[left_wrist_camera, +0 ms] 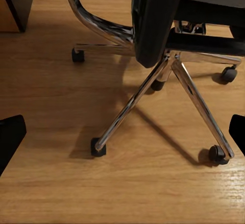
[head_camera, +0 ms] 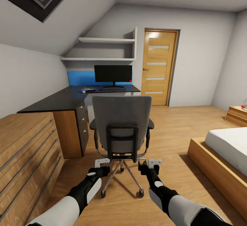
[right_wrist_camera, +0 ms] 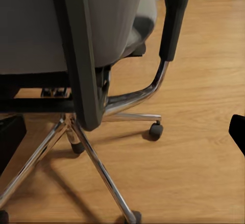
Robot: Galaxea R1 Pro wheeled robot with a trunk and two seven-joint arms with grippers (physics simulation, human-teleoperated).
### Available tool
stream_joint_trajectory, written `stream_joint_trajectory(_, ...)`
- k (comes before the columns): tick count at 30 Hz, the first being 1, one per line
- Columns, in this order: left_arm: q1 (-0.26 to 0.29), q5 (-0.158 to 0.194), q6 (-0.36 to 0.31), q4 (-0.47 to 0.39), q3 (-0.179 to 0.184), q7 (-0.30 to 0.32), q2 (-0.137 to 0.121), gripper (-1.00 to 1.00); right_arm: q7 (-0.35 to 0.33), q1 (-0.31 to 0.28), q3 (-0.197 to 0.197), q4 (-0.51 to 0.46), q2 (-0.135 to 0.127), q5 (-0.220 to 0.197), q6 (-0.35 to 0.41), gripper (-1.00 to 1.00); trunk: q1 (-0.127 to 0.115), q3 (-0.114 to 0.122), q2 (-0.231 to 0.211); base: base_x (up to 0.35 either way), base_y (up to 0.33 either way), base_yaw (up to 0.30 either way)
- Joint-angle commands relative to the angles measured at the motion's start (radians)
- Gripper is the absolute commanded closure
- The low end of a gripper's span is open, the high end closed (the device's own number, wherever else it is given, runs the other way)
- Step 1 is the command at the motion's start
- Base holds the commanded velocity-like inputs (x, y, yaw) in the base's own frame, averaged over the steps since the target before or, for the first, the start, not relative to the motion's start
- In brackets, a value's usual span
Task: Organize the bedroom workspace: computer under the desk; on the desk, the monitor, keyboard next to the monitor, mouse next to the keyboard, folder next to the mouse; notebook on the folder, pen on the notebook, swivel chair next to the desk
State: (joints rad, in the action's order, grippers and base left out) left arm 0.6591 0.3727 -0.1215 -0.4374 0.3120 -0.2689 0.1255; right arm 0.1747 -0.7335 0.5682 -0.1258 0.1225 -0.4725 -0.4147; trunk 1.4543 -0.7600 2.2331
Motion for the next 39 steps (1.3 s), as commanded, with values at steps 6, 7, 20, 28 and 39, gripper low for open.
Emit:
stream_joint_trajectory(6,0.001,0.008,-0.001,0.000,0.009,-0.006,0.000,-1.00,-0.012,0.007,0.009,0.000,0.001,0.024,-0.003,-1.00,0.000,-0.001,0.001,0.033,0.000,0.000)
stream_joint_trajectory(7,0.001,0.008,-0.001,0.000,0.009,-0.006,0.001,-1.00,-0.015,0.007,0.009,0.000,0.001,0.031,-0.003,-1.00,0.000,-0.001,0.001,0.144,0.000,0.000)
stream_joint_trajectory(20,0.001,0.008,0.000,0.013,0.013,-0.004,0.005,-1.00,-0.027,0.010,0.009,0.001,0.002,0.068,-0.002,-1.00,0.000,-0.001,0.001,0.281,0.000,0.000)
stream_joint_trajectory(28,0.001,0.008,0.000,0.014,0.013,-0.004,0.005,-1.00,-0.027,0.013,0.009,0.000,0.006,0.070,-0.003,-1.00,0.000,-0.001,0.001,0.319,0.000,0.000)
stream_joint_trajectory(39,0.001,0.008,0.000,0.019,0.012,-0.004,0.003,-1.00,-0.022,0.014,0.009,-0.001,0.013,0.069,-0.004,-1.00,0.000,-0.001,0.001,0.322,0.000,0.004)
